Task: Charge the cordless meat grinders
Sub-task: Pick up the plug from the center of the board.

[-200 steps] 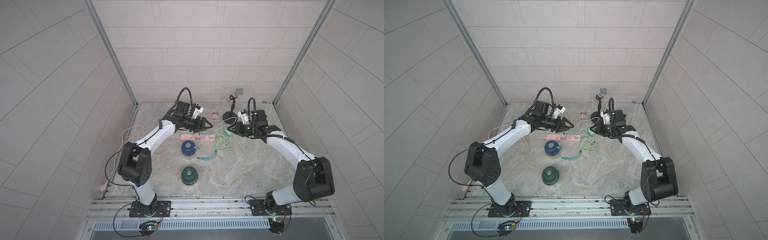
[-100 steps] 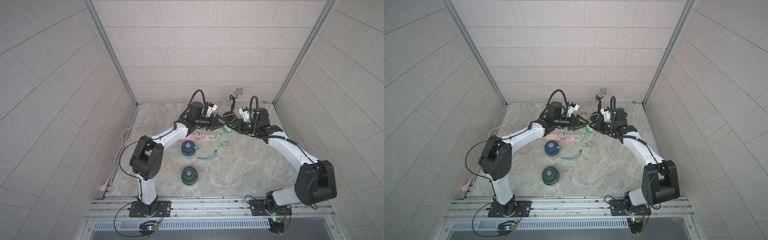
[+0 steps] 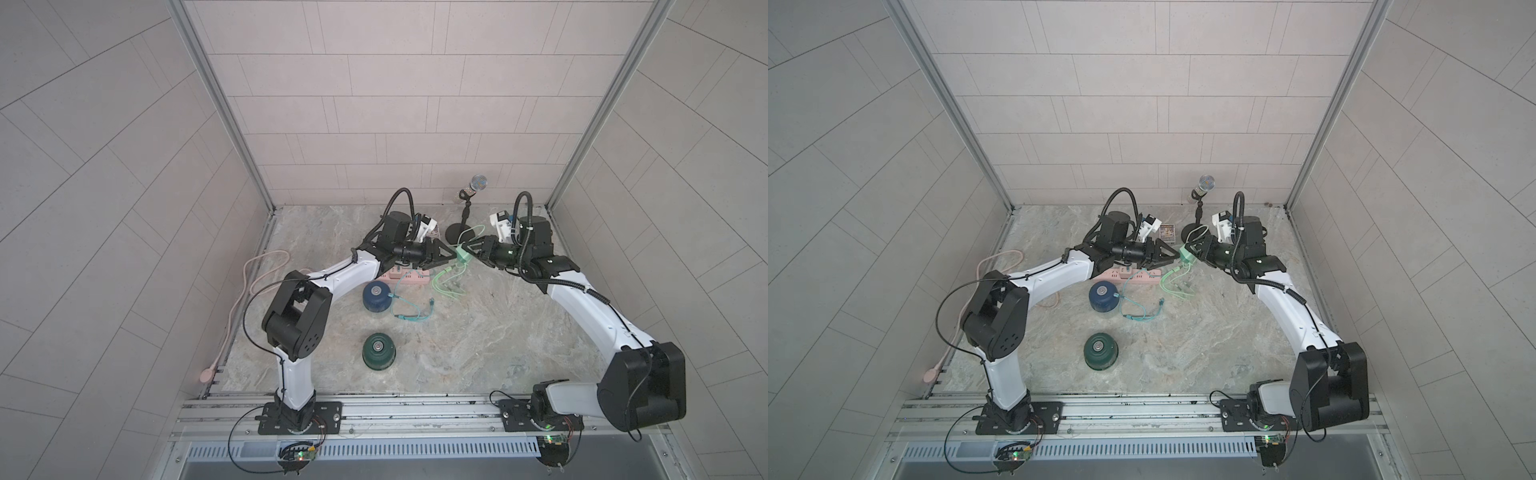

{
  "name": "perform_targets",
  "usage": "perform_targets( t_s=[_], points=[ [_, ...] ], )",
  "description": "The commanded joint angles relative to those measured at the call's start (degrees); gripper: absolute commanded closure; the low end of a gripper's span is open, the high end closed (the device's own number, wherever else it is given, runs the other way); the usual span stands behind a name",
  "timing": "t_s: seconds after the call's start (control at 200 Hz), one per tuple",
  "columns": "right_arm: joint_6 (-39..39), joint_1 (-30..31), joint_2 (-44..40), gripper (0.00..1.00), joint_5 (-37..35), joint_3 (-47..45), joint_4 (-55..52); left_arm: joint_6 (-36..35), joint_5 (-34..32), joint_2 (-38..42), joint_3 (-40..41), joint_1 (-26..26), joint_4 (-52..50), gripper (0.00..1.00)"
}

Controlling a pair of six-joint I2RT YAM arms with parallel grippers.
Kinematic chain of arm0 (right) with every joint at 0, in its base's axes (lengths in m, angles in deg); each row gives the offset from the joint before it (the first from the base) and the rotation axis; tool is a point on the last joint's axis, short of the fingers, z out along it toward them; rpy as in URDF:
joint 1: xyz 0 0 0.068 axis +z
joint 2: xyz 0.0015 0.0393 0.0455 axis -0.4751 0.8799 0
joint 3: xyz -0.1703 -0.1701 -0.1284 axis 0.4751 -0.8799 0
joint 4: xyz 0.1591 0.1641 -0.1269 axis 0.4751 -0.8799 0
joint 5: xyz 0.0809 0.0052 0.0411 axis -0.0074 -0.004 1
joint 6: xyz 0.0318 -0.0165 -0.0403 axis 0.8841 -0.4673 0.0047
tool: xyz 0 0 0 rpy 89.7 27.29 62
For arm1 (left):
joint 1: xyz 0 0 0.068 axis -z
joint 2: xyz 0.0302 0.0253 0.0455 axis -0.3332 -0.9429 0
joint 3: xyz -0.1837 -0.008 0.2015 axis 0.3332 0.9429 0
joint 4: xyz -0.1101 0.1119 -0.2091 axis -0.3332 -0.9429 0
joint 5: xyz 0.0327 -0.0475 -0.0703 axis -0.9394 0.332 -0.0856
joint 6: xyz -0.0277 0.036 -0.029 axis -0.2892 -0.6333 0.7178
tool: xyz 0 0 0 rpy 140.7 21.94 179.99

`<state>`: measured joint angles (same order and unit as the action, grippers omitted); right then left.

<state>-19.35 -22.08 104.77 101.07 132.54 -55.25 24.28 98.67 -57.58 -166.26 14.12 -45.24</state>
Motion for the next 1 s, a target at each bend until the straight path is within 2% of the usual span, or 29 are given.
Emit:
perform_targets(
  t_s=[0.0,0.085,0.185,0.33,0.555,0.741,0.871,0.996],
  points=[
    [2.36,-0.64,-2.01,0.83,1.2,-0.54,2.62,-3.84,-0.33,-0.52,0.71,0.36,-3.91,0.48],
    [2.62,-0.98,-2.24,0.83,1.48,-0.6,2.7,-5.46,-0.45,-0.6,0.96,0.34,-6.34,0.48],
    [2.66,-1.43,-2.6,0.83,1.48,-1.12,2.72,-4.61,0.23,0.16,1.15,0.34,-4.5,0.48],
    [3.73,-1.67,-2.79,0.83,1.93,-2.15,3.7,0.43,2.94,0.73,0.72,0.18,2.51,0.46],
    [6.05,-1.71,-2.43,0.83,3.18,-2.44,6.37,12.74,6.6,-2.34,-0.31,0.28,18.77,0.46],
    [10.25,-1.71,-2.06,0.83,4.73,-3.23,11.1,11.4,6.41,-3.85,-1.04,0.31,16.02,0.46],
    [10.82,-1.71,-1.94,0.83,5.34,-3.23,11.58,5.82,4.84,-3.42,-2.82,0.3,8.85,0.46],
    [12.09,-1.58,-1.58,0.83,6.05,-4.47,12.93,10.35,5.52,-3.8,-2.83,0.31,15.82,0.46]
  ],
)
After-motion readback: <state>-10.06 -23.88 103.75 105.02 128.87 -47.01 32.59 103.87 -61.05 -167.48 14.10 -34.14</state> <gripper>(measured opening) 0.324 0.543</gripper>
